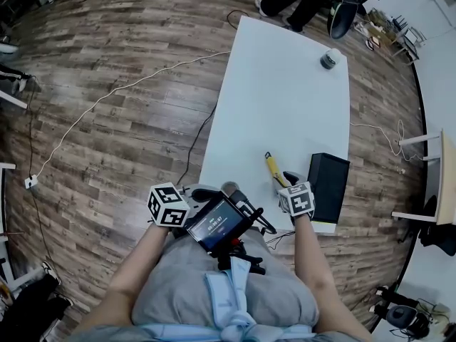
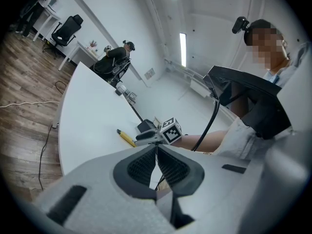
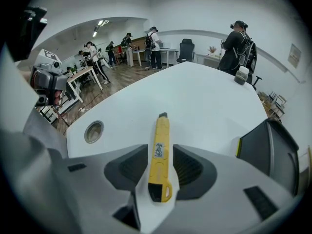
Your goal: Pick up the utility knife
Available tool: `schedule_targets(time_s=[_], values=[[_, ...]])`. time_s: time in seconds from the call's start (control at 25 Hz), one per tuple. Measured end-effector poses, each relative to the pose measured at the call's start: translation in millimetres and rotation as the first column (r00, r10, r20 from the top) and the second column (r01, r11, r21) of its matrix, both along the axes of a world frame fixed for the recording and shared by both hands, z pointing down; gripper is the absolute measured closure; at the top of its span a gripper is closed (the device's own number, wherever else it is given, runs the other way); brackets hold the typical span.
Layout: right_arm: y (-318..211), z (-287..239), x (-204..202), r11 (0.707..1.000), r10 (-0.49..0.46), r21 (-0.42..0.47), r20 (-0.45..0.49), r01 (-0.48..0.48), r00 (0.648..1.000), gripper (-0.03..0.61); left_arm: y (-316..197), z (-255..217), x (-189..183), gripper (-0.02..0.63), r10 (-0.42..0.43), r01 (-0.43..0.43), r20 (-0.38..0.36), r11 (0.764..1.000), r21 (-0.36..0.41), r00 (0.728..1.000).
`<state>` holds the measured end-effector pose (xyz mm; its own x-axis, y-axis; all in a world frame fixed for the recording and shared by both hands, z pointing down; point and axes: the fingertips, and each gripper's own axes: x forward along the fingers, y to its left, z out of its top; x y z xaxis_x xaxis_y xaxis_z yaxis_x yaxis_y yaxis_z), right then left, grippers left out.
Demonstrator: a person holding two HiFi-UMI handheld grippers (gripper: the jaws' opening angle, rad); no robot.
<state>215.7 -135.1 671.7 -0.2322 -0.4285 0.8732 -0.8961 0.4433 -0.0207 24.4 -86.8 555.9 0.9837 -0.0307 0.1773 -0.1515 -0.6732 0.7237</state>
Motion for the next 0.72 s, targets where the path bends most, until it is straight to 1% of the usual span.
schedule_targets(time_s=[0.24, 0.44, 0.72], values=[[-1, 10, -4, 0.999, -0.034, -0.03, -0.016, 0.034, 0.999, 0.442, 3, 1, -2, 0.594, -0.006, 0.006, 0.002, 1.0, -0.001, 1.0], [-5, 15, -3, 0.998, -0.04, -0.054, -0.034, 0.038, 0.999, 0.442, 2, 0, -1, 0.594, -0.005, 0.005, 0.005, 1.0, -0.003, 1.0], [-9, 19, -3, 0.997, -0.053, -0.061, -0.051, 0.05, 0.997, 0.442, 3, 1, -2, 0.595, -0.005, 0.005, 0.005, 1.0, -0.004, 1.0]])
